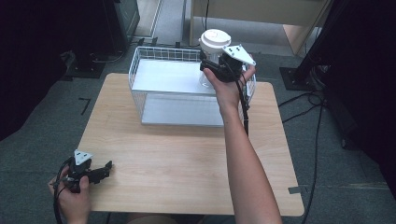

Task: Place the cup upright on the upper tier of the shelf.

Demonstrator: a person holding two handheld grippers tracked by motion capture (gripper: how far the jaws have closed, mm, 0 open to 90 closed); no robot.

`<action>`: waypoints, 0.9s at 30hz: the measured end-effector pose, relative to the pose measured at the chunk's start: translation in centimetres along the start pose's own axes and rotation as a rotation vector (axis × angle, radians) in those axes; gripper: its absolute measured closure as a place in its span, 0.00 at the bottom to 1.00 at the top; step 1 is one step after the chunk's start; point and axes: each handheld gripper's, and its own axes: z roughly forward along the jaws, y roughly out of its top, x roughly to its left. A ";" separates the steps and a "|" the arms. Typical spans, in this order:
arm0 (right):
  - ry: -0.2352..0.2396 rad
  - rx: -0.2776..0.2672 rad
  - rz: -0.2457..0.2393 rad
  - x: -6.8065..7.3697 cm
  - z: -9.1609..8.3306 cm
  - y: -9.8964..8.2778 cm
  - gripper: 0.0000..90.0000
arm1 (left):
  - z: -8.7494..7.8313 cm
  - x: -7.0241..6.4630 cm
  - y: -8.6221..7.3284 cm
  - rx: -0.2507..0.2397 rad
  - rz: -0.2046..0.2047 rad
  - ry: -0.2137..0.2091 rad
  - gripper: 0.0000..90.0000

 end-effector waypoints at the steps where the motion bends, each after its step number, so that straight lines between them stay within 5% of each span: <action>1: 0.005 0.001 0.002 -0.1 -0.1 0.0 0.16 | 0.0 0.0 0.0 -0.002 -0.002 0.001 0.12; 10: 0.025 0.013 -0.037 -0.1 -1.2 -0.3 0.03 | 0.0 0.0 0.0 -0.001 -0.001 0.000 0.12; 27: 0.052 0.020 -0.061 -1.3 -4.4 -1.5 0.01 | 0.0 0.0 0.0 0.001 0.002 0.000 0.12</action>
